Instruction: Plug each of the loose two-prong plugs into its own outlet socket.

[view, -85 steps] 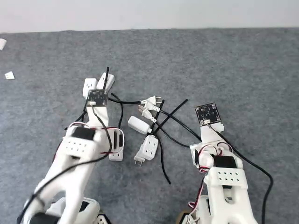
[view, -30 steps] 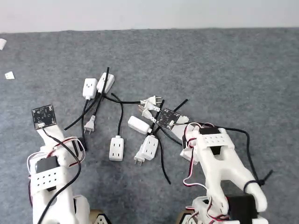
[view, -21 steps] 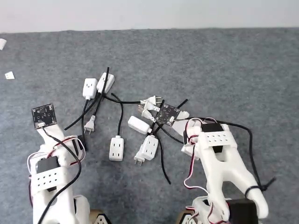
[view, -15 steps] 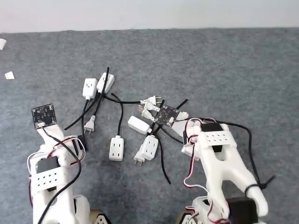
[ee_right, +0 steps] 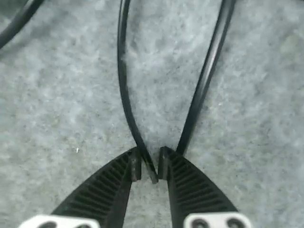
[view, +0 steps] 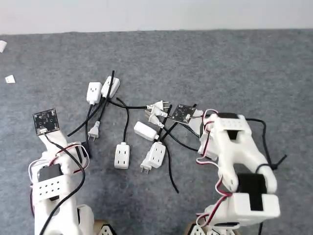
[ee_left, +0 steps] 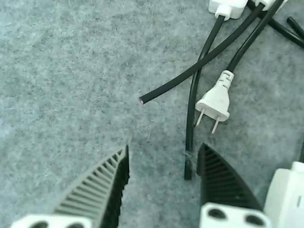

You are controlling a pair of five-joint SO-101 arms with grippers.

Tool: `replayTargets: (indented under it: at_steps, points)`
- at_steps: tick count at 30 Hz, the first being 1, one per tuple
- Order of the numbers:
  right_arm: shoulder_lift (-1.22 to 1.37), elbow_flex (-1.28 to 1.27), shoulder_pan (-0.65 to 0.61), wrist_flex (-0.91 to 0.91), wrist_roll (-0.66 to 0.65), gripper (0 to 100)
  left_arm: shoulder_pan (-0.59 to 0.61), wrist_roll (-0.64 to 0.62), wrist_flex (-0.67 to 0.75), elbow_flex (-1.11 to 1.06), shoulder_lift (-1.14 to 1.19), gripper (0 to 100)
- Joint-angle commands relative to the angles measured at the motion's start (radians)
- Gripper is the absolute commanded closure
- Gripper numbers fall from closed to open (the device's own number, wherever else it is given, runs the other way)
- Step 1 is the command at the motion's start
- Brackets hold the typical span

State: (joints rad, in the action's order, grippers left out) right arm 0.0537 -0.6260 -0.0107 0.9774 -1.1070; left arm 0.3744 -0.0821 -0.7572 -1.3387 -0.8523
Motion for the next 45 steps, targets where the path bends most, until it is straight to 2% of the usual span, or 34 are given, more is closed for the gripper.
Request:
replayTargets:
  at_steps: [1,5,8,16,21,25,27,30,36,42,45]
  points:
    - [-0.004,0.052,0.027,0.016,-0.012,98.6,-0.008,0.008,0.026,0.007,-0.017,78]
    - [-0.068,0.048,0.036,0.051,-0.011,98.9,-0.009,0.008,0.034,0.007,-0.017,78]
    - [-0.154,0.052,0.033,0.116,0.037,98.8,-0.009,0.006,0.049,0.005,-0.017,78]
    - [-0.512,0.055,0.035,0.334,0.129,98.9,-0.009,0.003,0.052,0.005,-0.017,78]
    - [-0.688,0.193,0.036,0.556,0.308,98.9,-0.009,0.002,0.052,0.005,-0.017,78]
    - [-0.691,0.404,0.038,0.765,0.466,98.9,-0.009,0.002,0.052,0.005,-0.017,78]
    - [-0.674,0.493,0.081,0.820,0.542,99.0,-0.009,0.002,0.052,0.005,-0.017,78]
    - [-0.662,0.577,0.193,0.819,0.647,99.0,-0.009,0.005,0.052,0.005,-0.017,78]
    - [-0.670,0.634,0.312,0.819,0.712,99.0,-0.009,0.005,0.052,0.005,-0.017,78]
    - [-0.596,0.598,0.309,0.812,0.755,99.0,-0.009,0.005,0.048,0.005,-0.017,78]
    - [-0.506,0.577,0.269,0.739,0.755,99.0,-0.009,0.005,0.048,0.005,-0.017,78]
